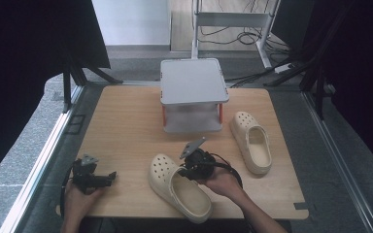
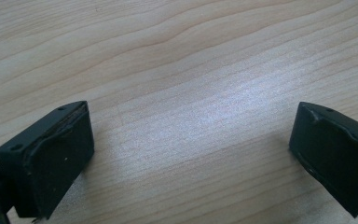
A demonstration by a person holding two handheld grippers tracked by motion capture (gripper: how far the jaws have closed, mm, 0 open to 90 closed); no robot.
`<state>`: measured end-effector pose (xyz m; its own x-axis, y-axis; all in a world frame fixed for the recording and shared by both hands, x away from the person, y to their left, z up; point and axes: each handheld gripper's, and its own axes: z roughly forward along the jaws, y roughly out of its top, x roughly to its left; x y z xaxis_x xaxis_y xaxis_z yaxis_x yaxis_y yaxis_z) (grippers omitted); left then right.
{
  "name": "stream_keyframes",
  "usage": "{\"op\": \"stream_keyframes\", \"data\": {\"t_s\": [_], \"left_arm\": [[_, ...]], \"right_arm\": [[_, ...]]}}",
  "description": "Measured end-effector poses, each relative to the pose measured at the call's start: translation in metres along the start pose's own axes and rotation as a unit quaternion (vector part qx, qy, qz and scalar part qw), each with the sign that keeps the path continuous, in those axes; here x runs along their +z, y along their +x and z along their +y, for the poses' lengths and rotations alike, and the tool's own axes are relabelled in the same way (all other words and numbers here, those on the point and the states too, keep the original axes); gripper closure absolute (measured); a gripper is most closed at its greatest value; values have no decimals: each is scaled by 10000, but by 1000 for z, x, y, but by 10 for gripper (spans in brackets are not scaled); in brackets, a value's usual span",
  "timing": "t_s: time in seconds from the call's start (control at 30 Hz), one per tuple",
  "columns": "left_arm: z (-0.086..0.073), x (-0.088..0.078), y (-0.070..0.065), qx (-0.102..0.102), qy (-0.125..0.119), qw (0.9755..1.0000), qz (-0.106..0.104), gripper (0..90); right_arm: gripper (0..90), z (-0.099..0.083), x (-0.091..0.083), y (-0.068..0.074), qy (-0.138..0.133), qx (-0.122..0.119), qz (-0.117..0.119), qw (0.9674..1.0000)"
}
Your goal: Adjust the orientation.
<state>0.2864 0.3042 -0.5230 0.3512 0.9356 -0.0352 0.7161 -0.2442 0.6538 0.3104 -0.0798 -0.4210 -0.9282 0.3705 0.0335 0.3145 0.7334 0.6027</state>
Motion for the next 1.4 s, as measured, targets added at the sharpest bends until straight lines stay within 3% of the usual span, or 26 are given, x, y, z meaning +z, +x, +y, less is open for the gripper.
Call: {"op": "stream_keyframes", "data": {"t_s": [0.1,0.2,0.27,0.43,0.47,0.5,0.6,0.87,1.03,1.17,1.4], "left_arm": [[0,0,0,1,0,10000,0,0],[0,0,0,0,1,10000,0,0],[0,0,0,1,1,10000,0,0],[0,0,0,0,0,10000,0,0],[0,0,0,0,0,10000,0,0],[0,0,0,-1,0,10000,1,0],[0,0,0,1,0,10000,-3,0],[0,0,0,2,2,10000,0,0],[0,0,0,-13,-3,10000,10,0],[0,0,0,-18,-6,10000,11,0],[0,0,0,-20,-15,10000,14,0]], "right_arm": [[745,-11,2,0,-2,-24,122,9999],[741,-15,2,-2,8,-50,101,9999],[711,-21,2,-6,-75,156,206,9996],[458,-22,-3,-9,-22,317,216,9993],[458,-22,-3,-9,-22,317,216,9993],[393,-21,-7,-10,-5,289,170,9994],[308,-21,-16,-13,-23,300,82,9995],[253,-30,-36,-29,17,577,-280,9979],[206,-41,-49,-47,63,862,-542,9948],[144,-51,-56,-63,36,1143,-797,9902],[138,-67,-67,-85,38,1496,-999,9837]]}}
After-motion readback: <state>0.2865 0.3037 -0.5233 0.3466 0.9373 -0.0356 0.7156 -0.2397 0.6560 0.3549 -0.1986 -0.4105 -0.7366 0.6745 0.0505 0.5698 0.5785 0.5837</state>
